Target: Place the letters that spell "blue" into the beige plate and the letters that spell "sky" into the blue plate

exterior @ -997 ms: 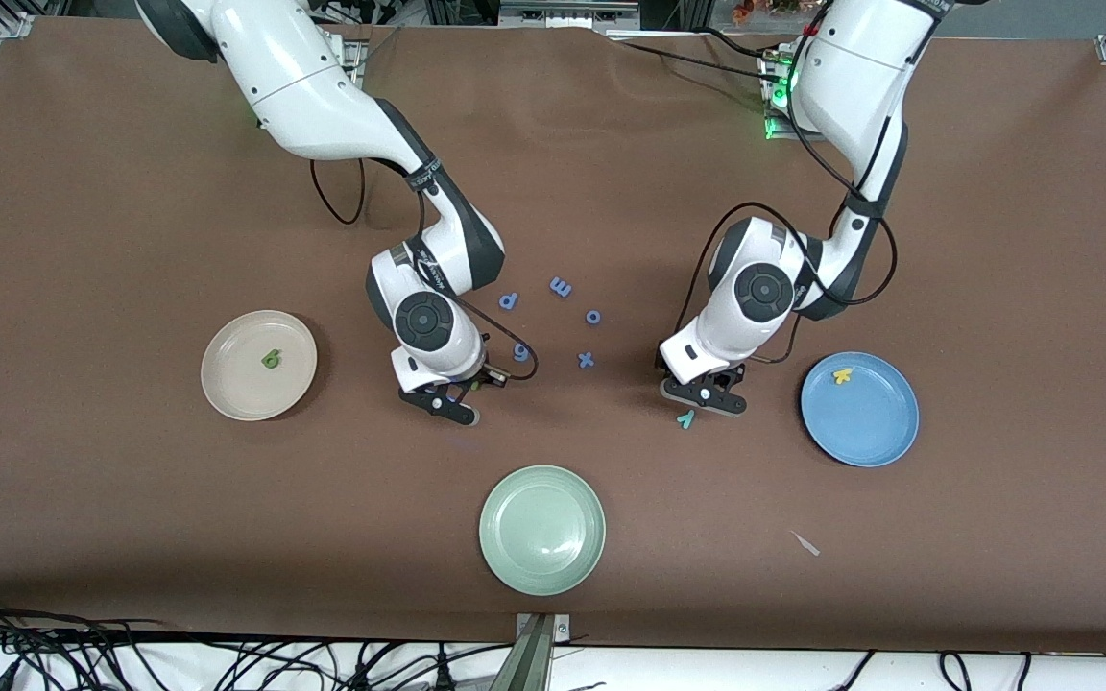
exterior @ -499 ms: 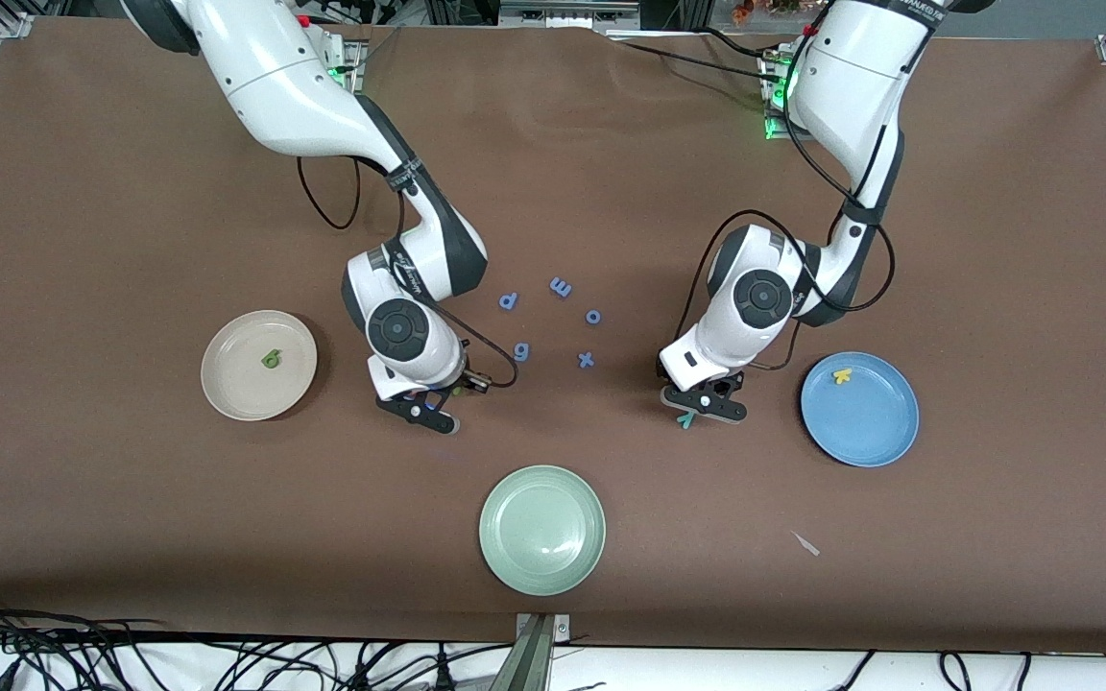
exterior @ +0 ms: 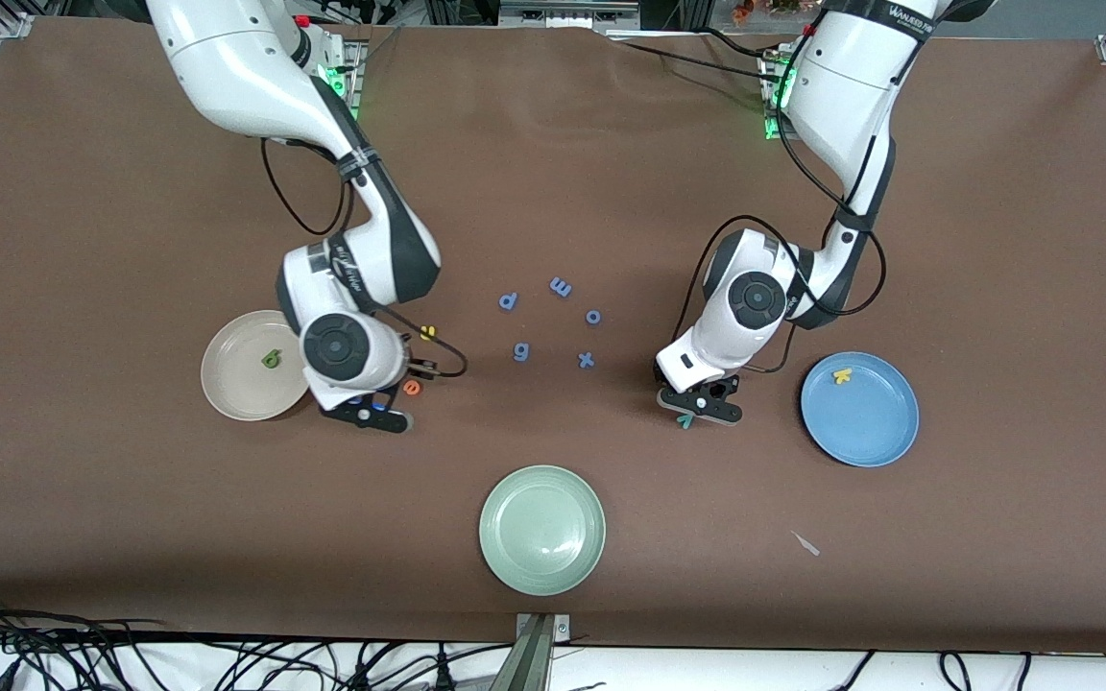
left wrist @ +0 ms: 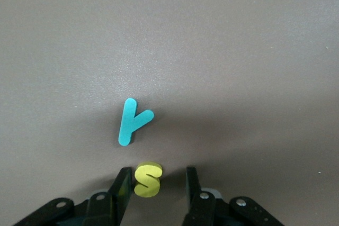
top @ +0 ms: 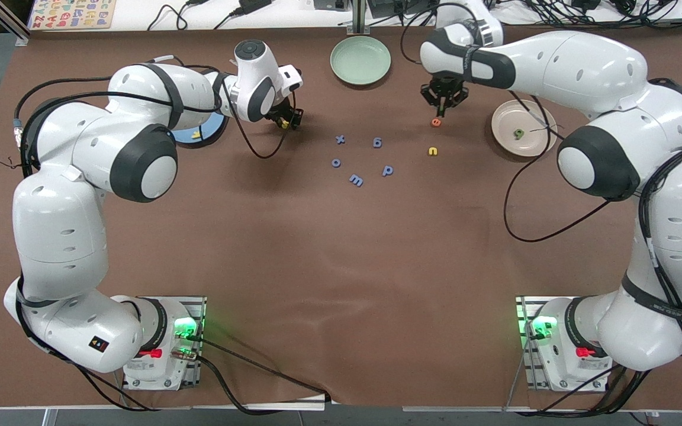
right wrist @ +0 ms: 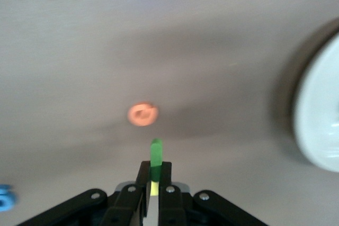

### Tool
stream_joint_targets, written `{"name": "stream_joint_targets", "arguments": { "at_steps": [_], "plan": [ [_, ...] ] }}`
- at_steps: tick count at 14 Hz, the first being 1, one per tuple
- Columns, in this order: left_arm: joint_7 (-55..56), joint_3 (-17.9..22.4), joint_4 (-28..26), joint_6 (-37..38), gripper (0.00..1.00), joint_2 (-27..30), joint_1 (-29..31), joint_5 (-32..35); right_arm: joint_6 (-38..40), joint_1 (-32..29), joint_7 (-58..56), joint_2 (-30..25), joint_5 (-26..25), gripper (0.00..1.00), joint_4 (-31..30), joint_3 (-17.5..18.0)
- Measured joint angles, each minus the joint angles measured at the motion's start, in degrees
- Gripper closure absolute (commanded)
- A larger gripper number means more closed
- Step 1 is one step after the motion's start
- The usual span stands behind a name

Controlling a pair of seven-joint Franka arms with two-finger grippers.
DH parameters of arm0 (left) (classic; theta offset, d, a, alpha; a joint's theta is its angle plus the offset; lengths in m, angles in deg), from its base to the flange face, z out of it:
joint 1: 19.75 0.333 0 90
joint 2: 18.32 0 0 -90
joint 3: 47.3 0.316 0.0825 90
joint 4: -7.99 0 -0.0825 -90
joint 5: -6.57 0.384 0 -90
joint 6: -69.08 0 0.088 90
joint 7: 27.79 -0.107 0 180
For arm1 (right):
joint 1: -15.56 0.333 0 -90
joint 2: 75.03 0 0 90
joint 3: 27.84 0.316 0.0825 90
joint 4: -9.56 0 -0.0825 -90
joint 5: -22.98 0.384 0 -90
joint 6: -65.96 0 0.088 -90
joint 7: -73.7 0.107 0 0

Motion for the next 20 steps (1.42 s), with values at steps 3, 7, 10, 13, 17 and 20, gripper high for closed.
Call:
{"name": "stream_joint_targets", "arguments": {
  "at_steps": [3,7,10,13,17,20],
  "plan": [
    [-0.21,0.29,0.23,0.0,1.0,0.06,0.0,0.0,1.29,-0.24,-12.08,-2.51,0.0,1.0,-3.8,-5.67],
    [-2.13,1.43,0.62,0.7,1.0,1.16,0.29,0.0,-2.83,-0.64,-28.12,-7.91,0.01,1.0,-13.89,-13.45],
    [-8.49,2.36,-1.27,7.67,1.0,7.74,5.41,0.0,-13.85,-0.96,-35.89,-10.09,0.43,0.82,-24.34,-16.77],
    [-19.76,2.53,-8.01,10.21,1.0,14.74,14.72,0.0,-18.06,-0.64,-36.84,-10.67,0.45,0.0,-29.71,-16.8],
    [-27.26,2.44,-11.9,10.02,0.97,15.1,20.19,0.0,-16.64,0.6,-32.2,-12.26,0.94,0.0,-28.85,-15.21],
    [-27.3,1.72,-12.11,9.66,0.3,14.22,19.7,0.0,-15.72,1.54,-19.7,-13.53,1.21,0.0,-28.1,-8.93]
  ]
}}
